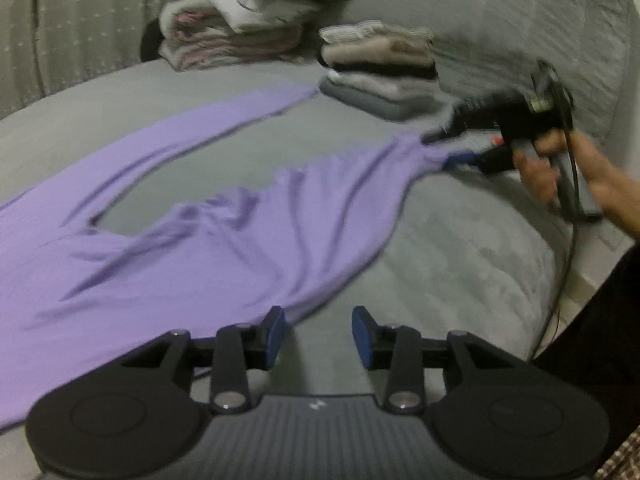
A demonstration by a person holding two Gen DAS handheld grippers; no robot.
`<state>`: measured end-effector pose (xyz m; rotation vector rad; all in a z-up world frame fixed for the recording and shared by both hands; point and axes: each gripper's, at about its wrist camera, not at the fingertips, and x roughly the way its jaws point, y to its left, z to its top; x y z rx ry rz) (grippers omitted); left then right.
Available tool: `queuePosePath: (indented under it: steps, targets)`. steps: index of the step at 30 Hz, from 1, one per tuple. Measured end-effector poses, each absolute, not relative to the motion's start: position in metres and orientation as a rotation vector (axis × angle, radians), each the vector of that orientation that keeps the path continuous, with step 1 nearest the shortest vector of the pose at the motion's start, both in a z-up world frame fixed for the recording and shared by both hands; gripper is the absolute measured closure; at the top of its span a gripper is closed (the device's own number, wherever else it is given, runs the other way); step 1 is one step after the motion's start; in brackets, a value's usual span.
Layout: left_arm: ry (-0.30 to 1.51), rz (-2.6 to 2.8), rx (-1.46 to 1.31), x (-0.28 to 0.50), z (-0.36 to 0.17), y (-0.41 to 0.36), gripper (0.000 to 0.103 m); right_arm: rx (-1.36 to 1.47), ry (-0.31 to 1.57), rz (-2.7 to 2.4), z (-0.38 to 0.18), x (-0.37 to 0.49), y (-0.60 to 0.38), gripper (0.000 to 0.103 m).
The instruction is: Fold clothes
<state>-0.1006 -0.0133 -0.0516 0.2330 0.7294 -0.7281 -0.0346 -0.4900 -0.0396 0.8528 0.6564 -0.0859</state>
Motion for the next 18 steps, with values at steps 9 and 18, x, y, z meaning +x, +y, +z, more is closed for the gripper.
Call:
queuePosePath:
  steps: [9, 18]
  targets:
    - [0.61, -0.735, 0.257, -0.099, -0.045, -0.044, 0.065, 0.89, 0.637, -0.182, -0.038, -0.034, -0.494, 0.1]
    - [0.576, -0.722, 0.366, -0.099, -0.061, -0.073, 0.068, 0.797, 0.612, -0.206, -0.028, -0.041, -0.494, 0.101]
